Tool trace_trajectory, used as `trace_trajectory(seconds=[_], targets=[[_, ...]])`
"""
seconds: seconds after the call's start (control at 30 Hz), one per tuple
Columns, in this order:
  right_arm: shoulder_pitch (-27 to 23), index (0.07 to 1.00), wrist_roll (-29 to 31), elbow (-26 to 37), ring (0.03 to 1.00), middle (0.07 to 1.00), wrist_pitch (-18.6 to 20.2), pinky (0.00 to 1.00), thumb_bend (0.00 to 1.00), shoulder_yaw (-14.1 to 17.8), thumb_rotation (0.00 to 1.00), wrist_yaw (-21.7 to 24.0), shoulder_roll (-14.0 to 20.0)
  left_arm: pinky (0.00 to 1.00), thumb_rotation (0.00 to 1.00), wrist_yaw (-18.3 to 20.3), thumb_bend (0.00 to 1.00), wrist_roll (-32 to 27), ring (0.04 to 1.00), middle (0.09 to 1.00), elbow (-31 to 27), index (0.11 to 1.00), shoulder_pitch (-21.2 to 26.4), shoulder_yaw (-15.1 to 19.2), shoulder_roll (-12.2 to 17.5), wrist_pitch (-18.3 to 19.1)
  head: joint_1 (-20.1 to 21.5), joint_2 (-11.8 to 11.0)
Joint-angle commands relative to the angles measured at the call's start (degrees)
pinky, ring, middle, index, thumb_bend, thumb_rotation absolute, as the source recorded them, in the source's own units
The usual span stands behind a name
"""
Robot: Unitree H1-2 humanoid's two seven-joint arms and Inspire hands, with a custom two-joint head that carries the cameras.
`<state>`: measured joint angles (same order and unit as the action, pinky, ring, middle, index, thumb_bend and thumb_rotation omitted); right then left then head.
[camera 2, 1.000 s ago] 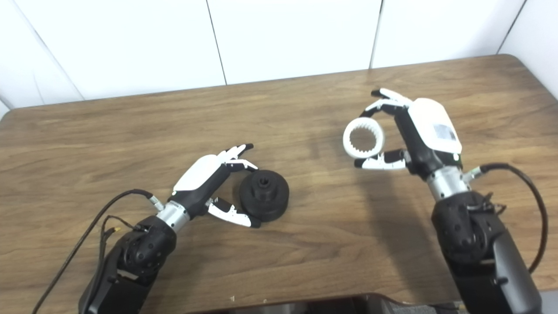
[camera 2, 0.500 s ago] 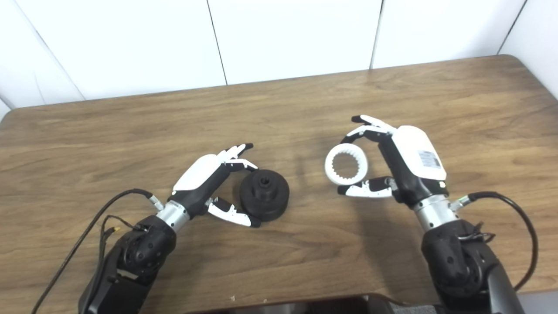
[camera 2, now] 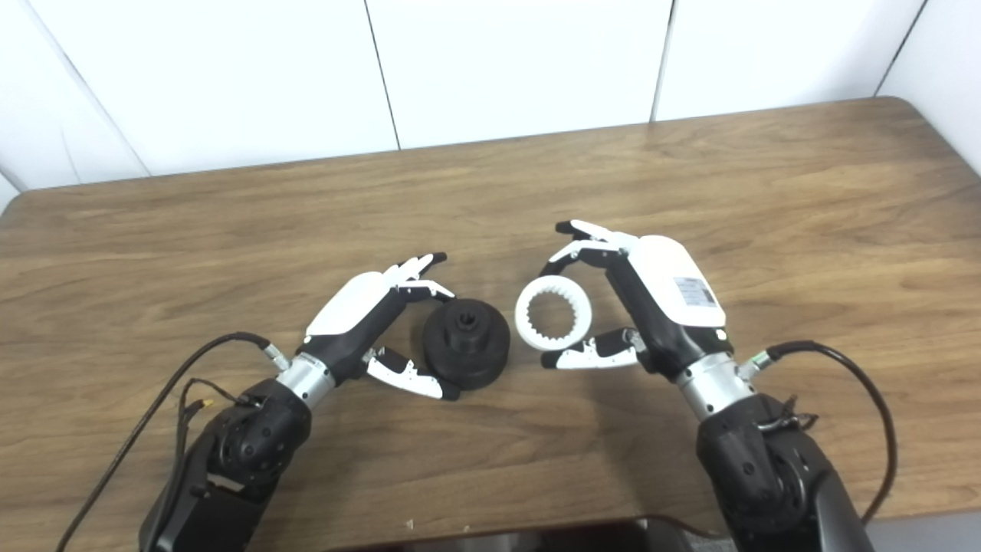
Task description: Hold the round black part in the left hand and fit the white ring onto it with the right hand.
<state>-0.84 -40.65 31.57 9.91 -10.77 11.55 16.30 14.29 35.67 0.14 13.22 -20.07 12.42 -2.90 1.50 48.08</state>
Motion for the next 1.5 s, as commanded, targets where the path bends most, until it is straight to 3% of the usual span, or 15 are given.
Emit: trace_trajectory(seconds=[0.0,0.17,0.77,1.47], targets=[[-2.6,0.495,-0.2,1.6,0.841,0.863,-2.8,0.87,0.52,-0.8,0.16,-0.1,-1.1,1.00,0.35,-1.0,0.92,0.0,1.000,1.000,-2.0,0.637,2.6,0.3,-0.2,-0.5,-0.1,0.1],[-3.9,0.495,-1.2,0.8,0.830,0.861,-2.7,0.83,0.52,-2.5,0.16,0.5,-2.1,1.00,0.34,-1.0,0.92,0.0,1.000,1.000,-2.2,0.635,2.6,0.3,-0.5,-0.4,-0.4,0.2],[-8.0,0.495,-2.8,-3.6,0.842,0.866,-1.7,0.86,0.52,-5.4,0.16,2.7,-6.8,1.00,0.33,-0.9,0.92,0.0,1.000,1.000,-2.3,0.631,2.4,0.3,-1.1,-0.4,-0.9,0.5],[-6.8,0.495,-3.6,-8.8,0.836,0.862,-3.3,0.87,0.52,-6.3,0.16,1.1,-7.1,1.00,0.29,-0.3,0.95,1.7,1.000,1.000,-3.4,0.631,1.8,-0.4,-0.2,0.7,-1.4,1.5]])
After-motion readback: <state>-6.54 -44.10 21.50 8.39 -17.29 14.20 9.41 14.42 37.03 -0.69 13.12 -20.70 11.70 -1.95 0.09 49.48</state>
